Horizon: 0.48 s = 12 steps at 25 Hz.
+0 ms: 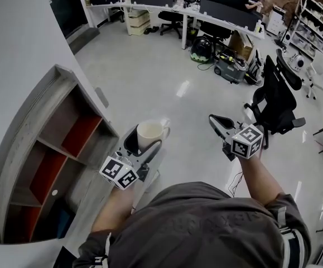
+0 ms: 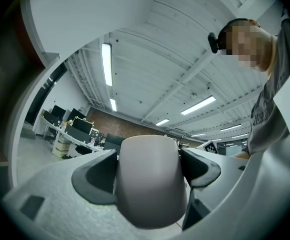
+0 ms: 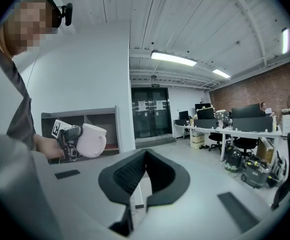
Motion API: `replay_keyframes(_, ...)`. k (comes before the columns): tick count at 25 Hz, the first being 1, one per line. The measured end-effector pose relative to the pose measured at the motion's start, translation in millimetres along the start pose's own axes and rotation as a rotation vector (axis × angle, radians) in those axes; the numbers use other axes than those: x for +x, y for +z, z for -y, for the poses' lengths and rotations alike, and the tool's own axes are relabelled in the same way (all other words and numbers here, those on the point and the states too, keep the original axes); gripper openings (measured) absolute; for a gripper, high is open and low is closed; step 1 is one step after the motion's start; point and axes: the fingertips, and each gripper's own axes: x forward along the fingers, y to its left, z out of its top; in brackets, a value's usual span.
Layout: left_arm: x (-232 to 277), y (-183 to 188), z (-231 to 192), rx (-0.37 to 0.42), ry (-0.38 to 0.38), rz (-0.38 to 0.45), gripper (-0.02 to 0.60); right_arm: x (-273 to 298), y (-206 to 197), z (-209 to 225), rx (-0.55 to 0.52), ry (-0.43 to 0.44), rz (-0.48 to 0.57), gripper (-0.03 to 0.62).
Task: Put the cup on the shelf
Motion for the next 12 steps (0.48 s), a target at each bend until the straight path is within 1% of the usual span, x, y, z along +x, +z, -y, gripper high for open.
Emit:
replay_keyframes(5,38.7,-4.9,-14.6,0.031,0.058,-0.005,0.388,18.8,-2.1,47.6,0.015,0.064,0.001,-0.008)
replay_keyframes(7,60.8,-8.3,-16.5,0.047,0.102,0.005,0.388,23.5,-1.6,73.6,0.012,0.105,0.004,-0.008)
replay_keyframes(12,110.0,-17.5,-21.1,0.046,0.234,0.046,0.388,33.6,8.6,128.9,-0.017,0.228,-0.009,-0.008)
